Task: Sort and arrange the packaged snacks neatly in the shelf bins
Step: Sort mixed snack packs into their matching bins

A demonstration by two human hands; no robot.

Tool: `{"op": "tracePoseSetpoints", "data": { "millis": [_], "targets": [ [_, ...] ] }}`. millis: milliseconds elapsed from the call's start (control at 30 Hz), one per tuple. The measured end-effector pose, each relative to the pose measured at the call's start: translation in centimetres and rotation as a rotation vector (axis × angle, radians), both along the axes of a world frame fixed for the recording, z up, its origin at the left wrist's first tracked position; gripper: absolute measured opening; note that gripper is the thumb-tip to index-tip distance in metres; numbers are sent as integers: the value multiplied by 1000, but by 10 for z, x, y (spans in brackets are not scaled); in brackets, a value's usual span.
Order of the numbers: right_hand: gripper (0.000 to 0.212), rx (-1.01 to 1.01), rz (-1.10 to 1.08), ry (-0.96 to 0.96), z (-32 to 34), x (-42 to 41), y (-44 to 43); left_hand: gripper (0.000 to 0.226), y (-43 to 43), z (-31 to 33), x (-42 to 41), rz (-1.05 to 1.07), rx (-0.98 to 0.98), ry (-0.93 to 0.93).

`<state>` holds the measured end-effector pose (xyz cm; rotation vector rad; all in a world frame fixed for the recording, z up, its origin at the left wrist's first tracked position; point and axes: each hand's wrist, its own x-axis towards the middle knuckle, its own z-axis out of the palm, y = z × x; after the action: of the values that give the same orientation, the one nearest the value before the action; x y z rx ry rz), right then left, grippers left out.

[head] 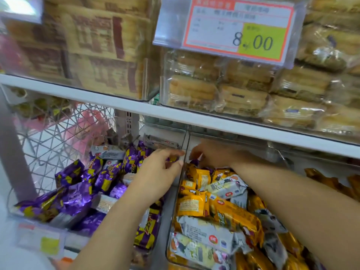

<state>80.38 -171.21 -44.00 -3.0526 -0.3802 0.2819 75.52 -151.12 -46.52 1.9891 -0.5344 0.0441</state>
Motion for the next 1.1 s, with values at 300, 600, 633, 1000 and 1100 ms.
{"op": "tracePoseSetpoints", "data": {
  "millis": [300, 600, 633, 1000, 1100],
  "targets": [
    [14, -28, 10, -53, -12, 3, -6, 29, -2, 1, 0, 11, 25, -14],
    [30, -15, -82, -26, 2, -18, -10, 25, -6, 4, -13, 79, 28, -18],
    [32, -17, -86, 3, 0, -18, -9, 24, -7, 4, -14, 88, 18, -8],
    [37, -27, -86, 60, -15, -5, -15, 28, -10, 6, -10, 110, 22, 4],
    [34, 89, -92, -44, 3, -21, -13, 26, -8, 9, -11, 83, 19, -10]
  ]
}}
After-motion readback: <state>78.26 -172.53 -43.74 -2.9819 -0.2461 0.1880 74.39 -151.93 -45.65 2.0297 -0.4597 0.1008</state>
